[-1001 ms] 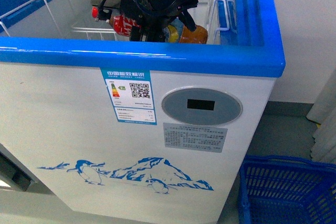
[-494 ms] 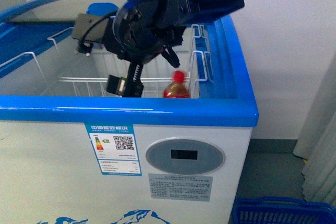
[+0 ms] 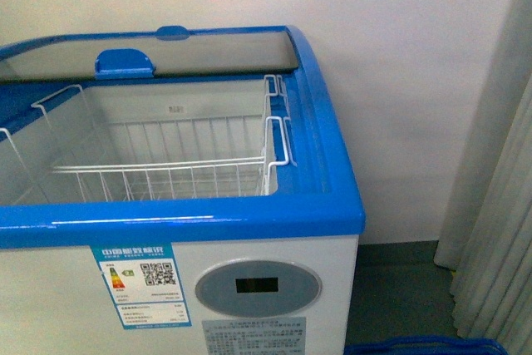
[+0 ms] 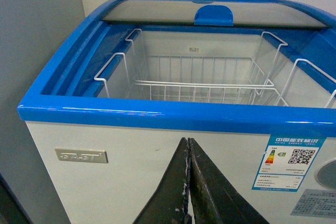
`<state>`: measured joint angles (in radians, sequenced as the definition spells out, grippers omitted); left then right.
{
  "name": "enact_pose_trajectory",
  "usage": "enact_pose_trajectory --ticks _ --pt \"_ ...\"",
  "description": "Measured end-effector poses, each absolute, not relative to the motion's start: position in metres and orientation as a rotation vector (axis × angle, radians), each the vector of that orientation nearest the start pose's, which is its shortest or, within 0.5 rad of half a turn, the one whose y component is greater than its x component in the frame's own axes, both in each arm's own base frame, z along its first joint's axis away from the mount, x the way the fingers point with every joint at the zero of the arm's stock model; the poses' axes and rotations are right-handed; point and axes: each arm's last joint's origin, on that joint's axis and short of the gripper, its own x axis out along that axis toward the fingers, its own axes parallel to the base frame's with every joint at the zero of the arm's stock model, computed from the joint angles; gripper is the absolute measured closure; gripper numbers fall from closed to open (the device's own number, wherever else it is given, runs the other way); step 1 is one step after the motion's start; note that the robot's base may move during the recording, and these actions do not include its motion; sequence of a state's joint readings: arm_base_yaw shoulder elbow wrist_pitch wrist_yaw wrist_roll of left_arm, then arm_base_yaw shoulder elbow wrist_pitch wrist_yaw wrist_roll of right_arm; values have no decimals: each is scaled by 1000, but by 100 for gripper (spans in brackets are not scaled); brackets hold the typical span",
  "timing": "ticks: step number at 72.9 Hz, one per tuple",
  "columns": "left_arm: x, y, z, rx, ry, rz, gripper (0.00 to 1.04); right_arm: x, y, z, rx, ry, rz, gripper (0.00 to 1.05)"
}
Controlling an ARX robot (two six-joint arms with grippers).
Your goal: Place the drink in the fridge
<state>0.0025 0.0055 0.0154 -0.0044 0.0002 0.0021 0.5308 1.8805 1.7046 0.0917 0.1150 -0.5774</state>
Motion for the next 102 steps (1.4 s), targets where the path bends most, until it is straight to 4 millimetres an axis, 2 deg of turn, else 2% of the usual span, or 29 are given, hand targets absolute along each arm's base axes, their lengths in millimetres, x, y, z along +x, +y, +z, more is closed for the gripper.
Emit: enact_pose_trajectory --ticks 8,13,18,22,24,30,38,39,45,49,56,64,80,89,102 --pt "97 0 168 2 -6 2 102 359 167 391 -433 -22 265 7" --pt "97 0 168 2 -6 2 102 325 126 406 -303 -7 150 7" --pt "97 0 168 2 -6 2 102 295 103 412 -251 5 83 7" --pt "97 0 168 2 -6 2 102 263 81 413 -188 28 22 7" --pt "97 0 168 2 -6 2 102 252 74 413 -171 40 8 7" --pt "97 0 168 2 -6 2 102 188 40 398 -90 107 -56 7" --pt "97 0 168 2 -6 2 102 131 17 375 -17 164 -117 7" --pt "97 0 168 2 -6 2 102 119 12 369 2 171 -129 7" --pt "97 0 168 2 -6 2 102 97 0 356 55 148 -203 7" --pt "97 0 168 2 -6 2 102 90 -2 351 78 118 -234 7" --pt "97 0 168 2 -6 2 102 96 -2 326 71 136 -252 8" --pt "97 0 168 2 -6 2 102 100 0 282 30 14 -3 34" --pt "97 0 168 2 -6 2 102 98 0 235 7 7 3 81" --pt "97 0 168 2 -6 2 102 99 0 219 4 10 2 102" --pt "97 0 168 2 -6 2 102 98 0 199 4 9 2 102"
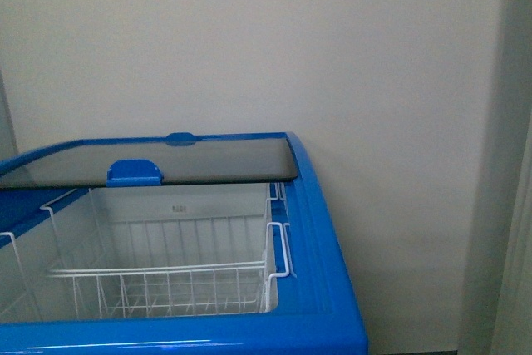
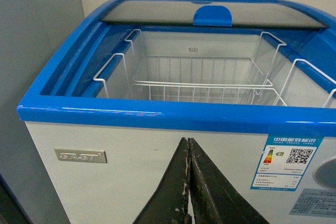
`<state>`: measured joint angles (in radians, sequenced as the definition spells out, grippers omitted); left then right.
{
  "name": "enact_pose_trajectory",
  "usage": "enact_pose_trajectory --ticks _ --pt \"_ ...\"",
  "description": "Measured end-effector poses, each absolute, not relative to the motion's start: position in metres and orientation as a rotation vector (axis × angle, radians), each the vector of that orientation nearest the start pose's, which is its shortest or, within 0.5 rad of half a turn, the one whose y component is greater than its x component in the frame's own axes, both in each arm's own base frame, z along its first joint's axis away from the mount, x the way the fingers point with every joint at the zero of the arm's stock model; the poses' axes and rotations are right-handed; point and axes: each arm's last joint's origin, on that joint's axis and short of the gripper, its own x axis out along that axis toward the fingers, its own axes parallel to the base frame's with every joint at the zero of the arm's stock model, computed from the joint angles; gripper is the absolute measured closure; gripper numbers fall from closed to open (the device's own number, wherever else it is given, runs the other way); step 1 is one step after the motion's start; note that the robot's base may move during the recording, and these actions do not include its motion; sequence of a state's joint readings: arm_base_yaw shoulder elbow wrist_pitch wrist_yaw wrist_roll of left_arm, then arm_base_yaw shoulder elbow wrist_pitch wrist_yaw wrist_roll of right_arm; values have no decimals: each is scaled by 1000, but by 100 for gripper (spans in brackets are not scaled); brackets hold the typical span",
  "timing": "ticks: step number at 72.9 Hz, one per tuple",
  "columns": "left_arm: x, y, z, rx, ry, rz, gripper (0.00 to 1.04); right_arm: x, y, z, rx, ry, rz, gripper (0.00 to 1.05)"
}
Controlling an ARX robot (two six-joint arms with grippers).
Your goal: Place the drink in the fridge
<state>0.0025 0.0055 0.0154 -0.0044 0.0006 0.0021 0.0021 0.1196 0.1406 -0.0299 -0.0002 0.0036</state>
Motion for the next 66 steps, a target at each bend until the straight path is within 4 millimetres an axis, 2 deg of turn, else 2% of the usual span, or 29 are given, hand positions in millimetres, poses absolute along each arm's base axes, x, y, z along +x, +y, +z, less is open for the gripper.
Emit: enact_pose_trajectory --ticks 34,63,66 --pt "97 0 168 2 -6 2 102 98 0 177 4 6 2 102" --pt "97 0 168 2 -6 2 102 96 0 175 3 -29 2 102" --pt "97 0 168 2 -6 2 97 96 0 176 3 -29 3 94"
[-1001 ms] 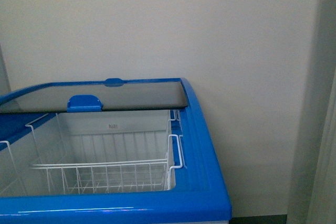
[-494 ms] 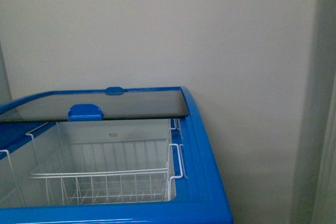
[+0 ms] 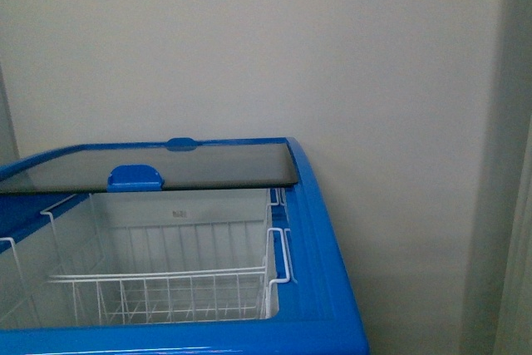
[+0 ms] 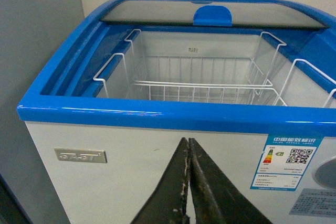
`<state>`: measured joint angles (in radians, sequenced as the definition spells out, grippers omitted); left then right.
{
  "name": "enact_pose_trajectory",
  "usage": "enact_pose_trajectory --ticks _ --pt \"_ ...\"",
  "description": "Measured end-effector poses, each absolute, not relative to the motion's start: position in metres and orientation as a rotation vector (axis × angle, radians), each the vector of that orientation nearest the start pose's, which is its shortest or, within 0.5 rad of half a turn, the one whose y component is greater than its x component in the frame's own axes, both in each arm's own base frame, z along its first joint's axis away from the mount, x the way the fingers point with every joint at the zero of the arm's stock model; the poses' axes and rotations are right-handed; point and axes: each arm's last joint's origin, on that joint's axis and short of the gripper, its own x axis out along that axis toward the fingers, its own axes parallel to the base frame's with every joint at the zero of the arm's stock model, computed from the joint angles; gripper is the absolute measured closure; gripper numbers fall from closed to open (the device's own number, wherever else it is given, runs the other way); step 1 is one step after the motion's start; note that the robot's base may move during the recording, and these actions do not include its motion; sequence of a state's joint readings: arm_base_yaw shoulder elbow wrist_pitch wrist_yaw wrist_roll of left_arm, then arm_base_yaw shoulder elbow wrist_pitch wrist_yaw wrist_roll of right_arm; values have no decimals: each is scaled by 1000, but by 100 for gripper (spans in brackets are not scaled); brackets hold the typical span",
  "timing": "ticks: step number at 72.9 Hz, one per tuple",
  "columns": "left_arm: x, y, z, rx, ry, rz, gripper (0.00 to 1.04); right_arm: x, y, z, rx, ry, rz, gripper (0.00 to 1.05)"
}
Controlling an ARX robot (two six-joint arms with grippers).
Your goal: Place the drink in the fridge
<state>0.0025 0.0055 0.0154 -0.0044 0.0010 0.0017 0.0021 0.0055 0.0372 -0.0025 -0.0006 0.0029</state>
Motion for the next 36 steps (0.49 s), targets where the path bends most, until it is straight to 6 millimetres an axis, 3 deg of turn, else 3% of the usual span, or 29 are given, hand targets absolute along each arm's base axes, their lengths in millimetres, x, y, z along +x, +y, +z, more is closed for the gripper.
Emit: enact_pose_trajectory --ticks 31,36 --pt "97 0 168 2 -6 2 8 96 0 175 3 -29 2 8" --pt "97 0 168 2 -6 2 8 96 0 175 3 -29 2 7"
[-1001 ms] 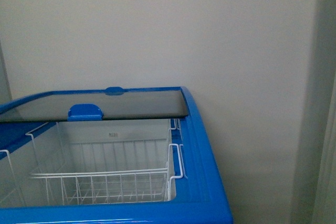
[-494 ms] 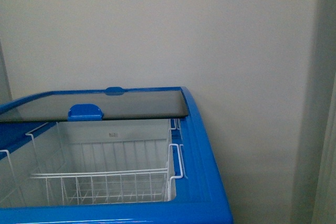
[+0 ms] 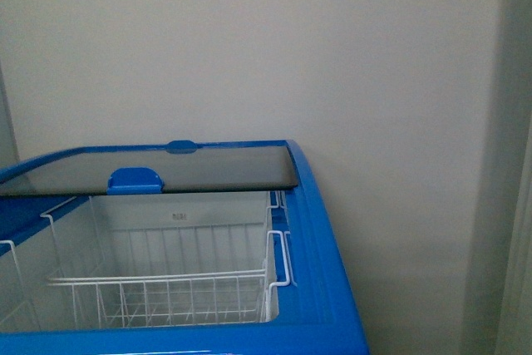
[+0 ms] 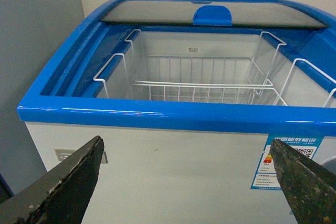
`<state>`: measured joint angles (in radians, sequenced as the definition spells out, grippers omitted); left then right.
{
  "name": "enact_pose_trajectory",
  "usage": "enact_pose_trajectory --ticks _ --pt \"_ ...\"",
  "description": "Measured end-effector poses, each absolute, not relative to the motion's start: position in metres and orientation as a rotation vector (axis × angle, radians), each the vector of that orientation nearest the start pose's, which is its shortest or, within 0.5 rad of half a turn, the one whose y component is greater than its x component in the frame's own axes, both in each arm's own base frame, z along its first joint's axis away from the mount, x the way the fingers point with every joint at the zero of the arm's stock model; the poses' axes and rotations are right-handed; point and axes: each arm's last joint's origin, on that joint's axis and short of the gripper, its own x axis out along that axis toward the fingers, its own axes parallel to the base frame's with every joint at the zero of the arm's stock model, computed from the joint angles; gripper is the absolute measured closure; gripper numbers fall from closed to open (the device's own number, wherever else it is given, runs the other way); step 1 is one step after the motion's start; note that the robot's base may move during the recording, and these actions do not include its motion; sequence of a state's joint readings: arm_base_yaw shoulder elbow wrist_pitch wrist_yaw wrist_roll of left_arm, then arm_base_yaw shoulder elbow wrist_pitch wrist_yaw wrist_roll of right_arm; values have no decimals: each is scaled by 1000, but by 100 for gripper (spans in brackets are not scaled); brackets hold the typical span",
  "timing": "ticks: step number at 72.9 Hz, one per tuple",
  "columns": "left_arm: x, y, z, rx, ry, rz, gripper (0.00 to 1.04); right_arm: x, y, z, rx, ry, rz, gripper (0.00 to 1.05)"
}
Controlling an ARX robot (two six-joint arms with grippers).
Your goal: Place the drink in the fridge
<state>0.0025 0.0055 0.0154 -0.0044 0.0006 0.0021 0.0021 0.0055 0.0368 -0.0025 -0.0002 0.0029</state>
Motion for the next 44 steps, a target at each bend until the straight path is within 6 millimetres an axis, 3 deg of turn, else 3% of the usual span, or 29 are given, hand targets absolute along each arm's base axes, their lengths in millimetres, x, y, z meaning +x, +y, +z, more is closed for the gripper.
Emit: enact_pose_trajectory --ticks 44 --pt "97 0 168 2 -6 2 8 96 0 175 3 -29 3 7"
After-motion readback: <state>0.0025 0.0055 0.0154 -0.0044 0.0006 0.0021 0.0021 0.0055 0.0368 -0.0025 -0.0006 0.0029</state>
